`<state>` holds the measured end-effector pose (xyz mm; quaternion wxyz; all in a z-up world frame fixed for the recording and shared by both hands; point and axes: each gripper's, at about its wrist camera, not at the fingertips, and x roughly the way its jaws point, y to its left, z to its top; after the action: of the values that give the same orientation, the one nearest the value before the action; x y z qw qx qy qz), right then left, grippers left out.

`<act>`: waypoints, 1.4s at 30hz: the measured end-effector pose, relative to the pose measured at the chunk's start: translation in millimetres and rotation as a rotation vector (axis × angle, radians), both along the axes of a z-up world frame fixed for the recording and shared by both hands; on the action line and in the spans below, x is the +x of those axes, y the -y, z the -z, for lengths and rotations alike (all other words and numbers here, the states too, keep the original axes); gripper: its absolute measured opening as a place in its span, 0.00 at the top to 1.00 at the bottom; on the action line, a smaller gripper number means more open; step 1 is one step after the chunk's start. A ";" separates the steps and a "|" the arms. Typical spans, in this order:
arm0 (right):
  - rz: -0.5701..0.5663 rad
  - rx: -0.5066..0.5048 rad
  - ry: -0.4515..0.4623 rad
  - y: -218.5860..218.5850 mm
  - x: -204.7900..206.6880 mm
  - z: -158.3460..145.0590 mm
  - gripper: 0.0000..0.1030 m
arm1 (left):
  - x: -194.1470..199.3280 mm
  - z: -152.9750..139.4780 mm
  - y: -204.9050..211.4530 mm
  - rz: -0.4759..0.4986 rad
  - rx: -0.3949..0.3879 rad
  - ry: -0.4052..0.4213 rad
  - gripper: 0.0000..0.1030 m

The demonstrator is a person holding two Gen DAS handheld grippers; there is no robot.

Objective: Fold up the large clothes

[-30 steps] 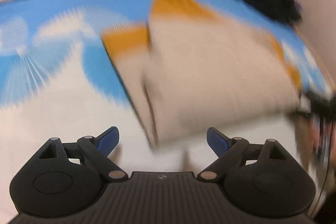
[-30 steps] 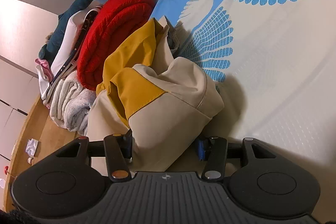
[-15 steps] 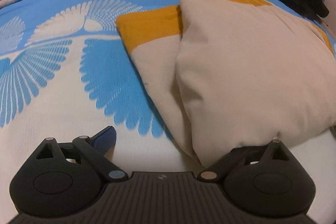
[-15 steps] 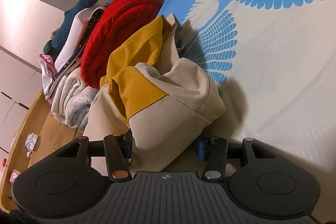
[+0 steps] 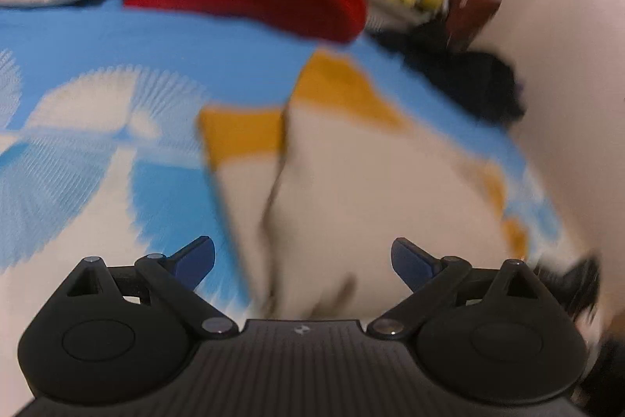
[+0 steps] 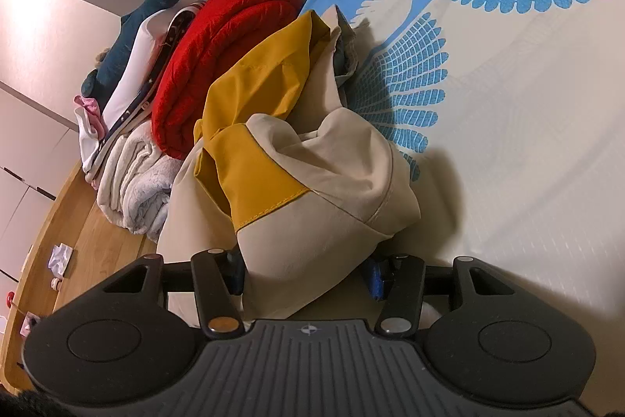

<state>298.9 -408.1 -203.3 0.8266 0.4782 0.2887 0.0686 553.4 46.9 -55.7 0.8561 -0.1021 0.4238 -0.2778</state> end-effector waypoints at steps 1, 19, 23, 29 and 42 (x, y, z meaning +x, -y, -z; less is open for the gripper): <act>-0.002 0.001 -0.004 0.9 0.6 -0.2 0.47 | 10.5 -2.7 12.6 -0.008 -0.001 0.012 0.04; -0.029 -0.056 -0.032 0.1 12.8 -13.5 0.33 | -4.3 19.0 21.1 -0.181 -0.025 0.012 0.94; -0.034 -0.052 -0.035 1.4 12.6 -12.2 0.30 | 39.7 9.2 50.4 -0.154 0.052 0.053 0.29; -0.064 -0.048 -0.034 4.6 16.8 -12.9 0.21 | 49.6 41.8 87.3 -0.038 0.077 -0.005 0.77; -0.020 -0.175 -0.041 -5.8 20.4 -23.2 0.03 | -1.7 42.0 28.9 -0.324 0.104 0.020 1.00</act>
<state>319.3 -402.3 -180.1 0.8584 0.4024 0.3154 0.0415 551.6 17.9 -97.7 0.8980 -0.1217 0.4069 -0.1150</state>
